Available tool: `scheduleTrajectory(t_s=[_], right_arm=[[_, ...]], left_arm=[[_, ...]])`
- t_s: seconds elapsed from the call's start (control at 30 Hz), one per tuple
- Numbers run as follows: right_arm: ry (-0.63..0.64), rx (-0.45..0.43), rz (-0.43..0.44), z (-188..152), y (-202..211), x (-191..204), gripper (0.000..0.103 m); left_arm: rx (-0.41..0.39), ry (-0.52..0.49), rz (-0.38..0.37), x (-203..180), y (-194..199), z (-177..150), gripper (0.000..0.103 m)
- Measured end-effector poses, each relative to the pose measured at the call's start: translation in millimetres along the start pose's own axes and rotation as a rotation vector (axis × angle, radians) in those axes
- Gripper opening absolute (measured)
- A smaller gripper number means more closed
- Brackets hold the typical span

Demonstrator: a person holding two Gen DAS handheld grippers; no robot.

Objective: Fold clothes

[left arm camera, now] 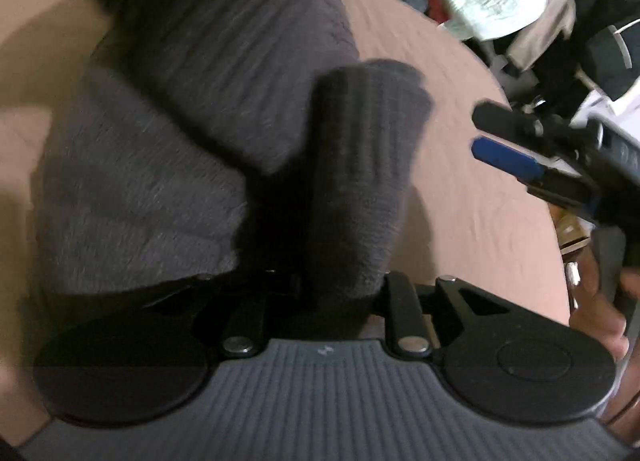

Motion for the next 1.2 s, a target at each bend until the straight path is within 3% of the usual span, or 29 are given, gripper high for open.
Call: scheduleTrajectory(t_s=[0.13, 0.47, 0.57, 0.6, 0.63, 0.67, 0.7, 0.73, 0.77, 0.9, 0.93, 1.0, 1.17, 1.2], right_arm=[[-0.042, 0.054, 0.083, -6.8, -11.8, 7.2, 0.065], [-0.163, 0.143, 0.251, -27.9, -40.0, 27.0, 0.068], [-0.006, 0.195, 0.262, -40.8, -50.1, 53.6, 0.072], [0.088, 0.205, 0.244, -48.5, -54.3, 64.5, 0.068], [0.194, 0.205, 0.209, -56.7, -57.7, 74.7, 0.042], [0.273, 0.21, 0.169, -62.4, -59.3, 79.9, 0.028], [0.317, 0.206, 0.127, -64.2, -58.4, 81.8, 0.025], [0.358, 0.2, 0.085, -65.6, -57.0, 83.4, 0.025], [0.377, 0.197, 0.058, -65.0, -51.7, 82.9, 0.025], [0.371, 0.237, -0.009, -61.4, -36.0, 64.4, 0.025], [0.36, 0.253, -0.023, -60.4, -33.3, 58.4, 0.025], [0.329, 0.293, -0.049, -58.9, -34.6, 44.2, 0.027], [0.181, 0.331, -0.06, -51.8, -42.7, 19.5, 0.048], [0.175, 0.333, -0.08, -52.3, -40.5, 15.6, 0.059]], left_arm=[[-0.033, 0.089, -0.065, 19.6, 10.4, -5.2, 0.021], [-0.086, -0.013, -0.021, 15.1, 7.5, -19.3, 0.021], [-0.101, -0.048, -0.007, 4.9, 16.8, -25.9, 0.021], [-0.103, -0.059, 0.003, 2.0, 19.2, -25.6, 0.022], [-0.099, -0.068, 0.017, -1.5, 23.2, -26.1, 0.026], [-0.089, -0.079, 0.032, -6.9, 27.3, -25.1, 0.029], [-0.073, -0.108, 0.037, -16.7, 32.5, -21.7, 0.038], [-0.059, -0.156, 0.028, -29.0, 39.2, -18.2, 0.051], [-0.057, -0.203, 0.015, -40.5, 48.6, -14.0, 0.056], [-0.197, -0.293, -0.038, -56.6, 101.1, 4.5, 0.083], [-0.239, -0.298, -0.019, -53.9, 108.4, 7.6, 0.088], [-0.269, -0.303, 0.065, -37.0, 108.0, 6.0, 0.089], [-0.181, -0.169, 0.256, 33.4, 68.3, -23.0, 0.091], [-0.176, -0.154, 0.315, 44.1, 62.4, -29.2, 0.103]])
Point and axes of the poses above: each gripper's, at about its wrist camera, not at the fingertips, and y roughly against the way its jaws point, x to its left, z to its top, the point moved 5 cm from there along -y, roughly the way its jaws point, and after that the axes turned 7 degrees about -x, right-handed, at the moved point
